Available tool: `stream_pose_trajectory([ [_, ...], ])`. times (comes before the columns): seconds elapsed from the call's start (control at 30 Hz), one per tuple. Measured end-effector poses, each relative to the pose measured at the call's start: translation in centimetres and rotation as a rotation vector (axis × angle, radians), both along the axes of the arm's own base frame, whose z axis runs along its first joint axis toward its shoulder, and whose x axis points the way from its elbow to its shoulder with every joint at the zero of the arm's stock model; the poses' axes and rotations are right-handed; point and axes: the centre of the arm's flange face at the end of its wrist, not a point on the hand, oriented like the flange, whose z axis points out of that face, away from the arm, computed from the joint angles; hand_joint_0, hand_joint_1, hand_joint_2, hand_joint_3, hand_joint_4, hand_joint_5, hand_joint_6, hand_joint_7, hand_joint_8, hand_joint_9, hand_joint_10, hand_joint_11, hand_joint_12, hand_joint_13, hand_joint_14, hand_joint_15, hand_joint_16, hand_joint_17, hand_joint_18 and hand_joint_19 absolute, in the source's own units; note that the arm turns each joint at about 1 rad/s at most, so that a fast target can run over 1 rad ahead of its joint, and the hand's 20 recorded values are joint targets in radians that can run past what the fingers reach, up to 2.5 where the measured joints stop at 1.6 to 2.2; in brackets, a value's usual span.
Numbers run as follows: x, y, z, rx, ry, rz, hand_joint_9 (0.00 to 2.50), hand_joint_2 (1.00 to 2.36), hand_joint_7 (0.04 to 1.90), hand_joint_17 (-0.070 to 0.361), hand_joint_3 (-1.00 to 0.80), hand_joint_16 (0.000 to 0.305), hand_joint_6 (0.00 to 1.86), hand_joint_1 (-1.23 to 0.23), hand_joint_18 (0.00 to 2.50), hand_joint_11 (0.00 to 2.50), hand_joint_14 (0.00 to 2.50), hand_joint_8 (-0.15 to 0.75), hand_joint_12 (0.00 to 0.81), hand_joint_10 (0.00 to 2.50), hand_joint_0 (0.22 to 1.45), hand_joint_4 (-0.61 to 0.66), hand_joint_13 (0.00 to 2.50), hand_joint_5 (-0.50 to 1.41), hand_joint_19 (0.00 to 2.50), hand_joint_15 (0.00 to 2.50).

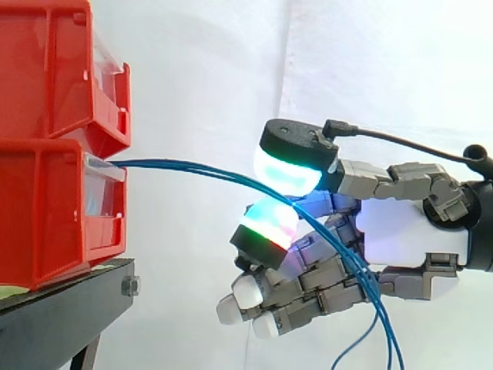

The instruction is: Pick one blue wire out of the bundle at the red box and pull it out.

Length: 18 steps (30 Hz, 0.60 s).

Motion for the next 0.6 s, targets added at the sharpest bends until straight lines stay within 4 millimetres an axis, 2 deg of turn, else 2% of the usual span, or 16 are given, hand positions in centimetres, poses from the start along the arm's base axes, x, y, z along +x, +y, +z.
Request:
stream_pose_trajectory([
  [0.13, 0.00, 0.00, -0.01, 0.000, 0.000, 0.000, 1.02, 1.00, 1.37, 0.149, -0.50, 0.066, 0.50, -0.39, 0.37, 0.53, 0.01, 0.298, 0.407, 0.02, 0.47, 0.33, 0.49, -0.06, 0.39, 0.18],
  [0.4, 0.01, 0.00, 0.01, 0.000, -0.001, 0.000, 1.00, 1.00, 1.47, 0.146, -0.49, 0.065, 0.50, -0.54, 0.37, 0.56, 0.01, 0.307, 0.397, 0.02, 0.48, 0.29, 0.49, -0.06, 0.39, 0.18],
  [0.6, 0.02, 0.01, 0.02, 0.000, -0.002, 0.000, 1.01, 1.01, 1.38, 0.137, -0.41, 0.061, 0.59, -0.62, 0.37, 0.59, 0.01, 0.294, 0.383, 0.02, 0.52, 0.25, 0.51, -0.08, 0.41, 0.20],
])
